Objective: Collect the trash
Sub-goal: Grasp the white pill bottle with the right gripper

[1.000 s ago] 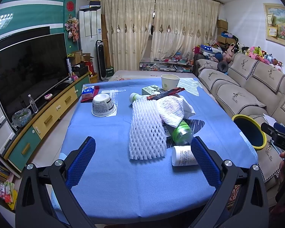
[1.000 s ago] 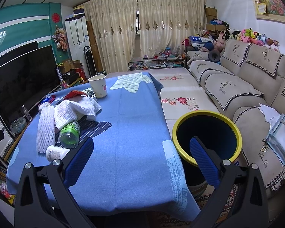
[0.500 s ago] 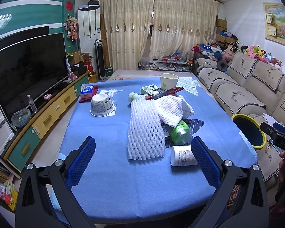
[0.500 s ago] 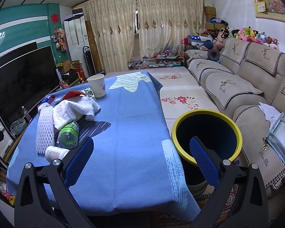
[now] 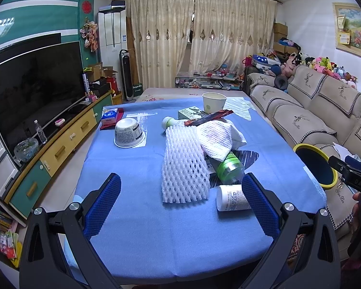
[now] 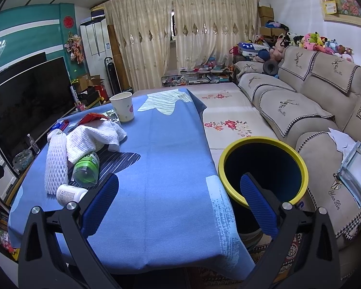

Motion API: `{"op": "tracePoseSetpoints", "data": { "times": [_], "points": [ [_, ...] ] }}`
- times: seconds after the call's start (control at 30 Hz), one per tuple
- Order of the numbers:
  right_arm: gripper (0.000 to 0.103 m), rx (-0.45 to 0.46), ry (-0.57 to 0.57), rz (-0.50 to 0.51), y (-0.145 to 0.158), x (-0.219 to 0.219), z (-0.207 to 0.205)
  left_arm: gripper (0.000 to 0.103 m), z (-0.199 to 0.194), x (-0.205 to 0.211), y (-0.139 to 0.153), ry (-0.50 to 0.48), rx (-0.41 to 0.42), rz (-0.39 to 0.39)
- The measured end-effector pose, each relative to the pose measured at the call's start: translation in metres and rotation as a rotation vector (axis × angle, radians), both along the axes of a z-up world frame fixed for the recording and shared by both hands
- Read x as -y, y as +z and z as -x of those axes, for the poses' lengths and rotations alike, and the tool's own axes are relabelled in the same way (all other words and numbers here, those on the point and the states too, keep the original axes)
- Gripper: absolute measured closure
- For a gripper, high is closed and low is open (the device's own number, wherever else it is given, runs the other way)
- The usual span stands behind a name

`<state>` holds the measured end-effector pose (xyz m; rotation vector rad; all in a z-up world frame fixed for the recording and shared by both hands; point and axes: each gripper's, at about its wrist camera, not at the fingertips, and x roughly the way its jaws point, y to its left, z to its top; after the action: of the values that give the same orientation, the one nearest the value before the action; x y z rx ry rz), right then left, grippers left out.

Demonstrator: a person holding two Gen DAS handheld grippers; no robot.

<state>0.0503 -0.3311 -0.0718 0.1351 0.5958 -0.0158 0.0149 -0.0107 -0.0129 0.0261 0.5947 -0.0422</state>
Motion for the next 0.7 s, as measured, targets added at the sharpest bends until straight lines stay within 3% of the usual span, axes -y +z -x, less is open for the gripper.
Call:
{"op": "tracePoseSetpoints", "data": {
  "times": [0.27, 0.7],
  "points": [
    [0.007, -0.044, 0.05, -0.039, -0.015, -0.02, -0.014, 0.004, -0.002, -0.016, 0.003, 0.04, 0.018, 0.003],
    [0.006, -0.119, 0.297, -0.101, -0.039, -0.142, -0.036, 0.004, -0.009, -0.066, -0.018, 0.105, -0.022, 0.052]
  ]
}}
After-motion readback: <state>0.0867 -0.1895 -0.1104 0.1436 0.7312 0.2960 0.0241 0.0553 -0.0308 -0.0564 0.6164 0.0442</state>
